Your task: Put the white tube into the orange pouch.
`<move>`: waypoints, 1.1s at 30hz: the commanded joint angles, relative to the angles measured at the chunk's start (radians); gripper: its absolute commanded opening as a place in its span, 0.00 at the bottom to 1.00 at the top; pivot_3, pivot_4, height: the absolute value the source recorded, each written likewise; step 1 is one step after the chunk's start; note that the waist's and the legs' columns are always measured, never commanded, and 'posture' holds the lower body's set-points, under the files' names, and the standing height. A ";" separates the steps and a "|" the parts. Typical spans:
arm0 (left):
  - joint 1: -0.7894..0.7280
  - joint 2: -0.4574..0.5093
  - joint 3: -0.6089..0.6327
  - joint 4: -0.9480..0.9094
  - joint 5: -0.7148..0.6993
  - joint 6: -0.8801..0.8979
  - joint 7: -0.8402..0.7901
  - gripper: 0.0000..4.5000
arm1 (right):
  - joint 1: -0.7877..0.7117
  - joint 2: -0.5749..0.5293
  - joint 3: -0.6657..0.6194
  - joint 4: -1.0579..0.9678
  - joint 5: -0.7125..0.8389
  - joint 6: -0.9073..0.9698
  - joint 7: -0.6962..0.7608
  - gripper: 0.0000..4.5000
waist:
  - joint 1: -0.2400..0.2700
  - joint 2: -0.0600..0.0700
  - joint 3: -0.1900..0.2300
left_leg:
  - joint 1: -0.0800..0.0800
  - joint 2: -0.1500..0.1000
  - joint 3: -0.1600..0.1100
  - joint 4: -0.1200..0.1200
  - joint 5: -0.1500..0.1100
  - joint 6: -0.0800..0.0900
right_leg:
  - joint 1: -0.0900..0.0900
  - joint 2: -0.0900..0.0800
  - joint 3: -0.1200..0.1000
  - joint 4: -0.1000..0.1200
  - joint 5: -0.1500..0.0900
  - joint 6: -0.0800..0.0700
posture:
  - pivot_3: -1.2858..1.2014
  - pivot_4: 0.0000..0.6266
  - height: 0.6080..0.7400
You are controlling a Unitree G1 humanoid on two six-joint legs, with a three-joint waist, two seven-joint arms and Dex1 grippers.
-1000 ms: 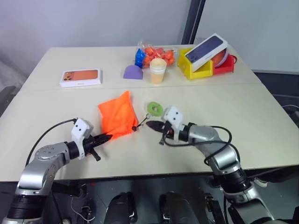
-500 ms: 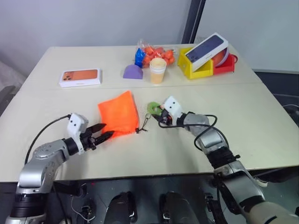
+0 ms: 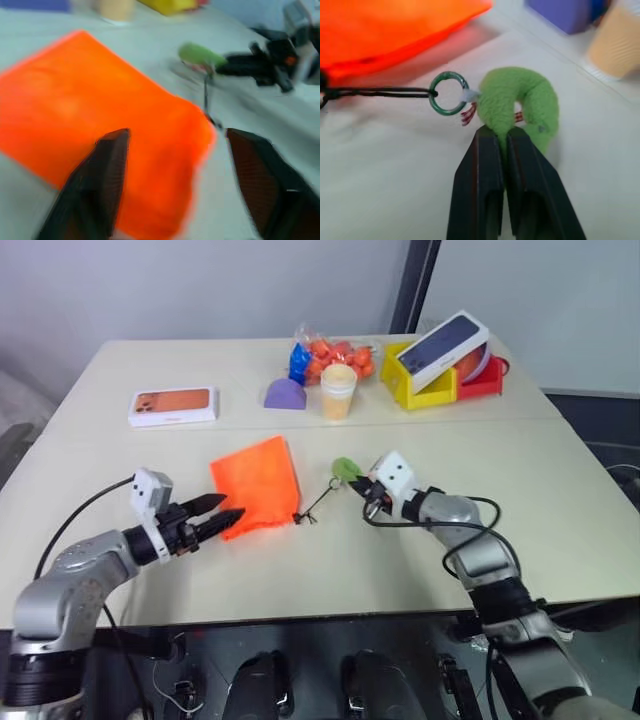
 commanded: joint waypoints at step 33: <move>-0.643 -0.177 -0.475 0.665 0.491 -0.461 -0.397 0.99 | -0.113 0.075 -0.029 -0.148 0.083 0.189 -0.130 0.00 | 0.005 0.000 0.000 | -0.002 0.000 0.000 0.002 0.001 0.000 | -0.001 0.004 -0.001 0.002 0.000 0.000 | 0.52 0.24 1.00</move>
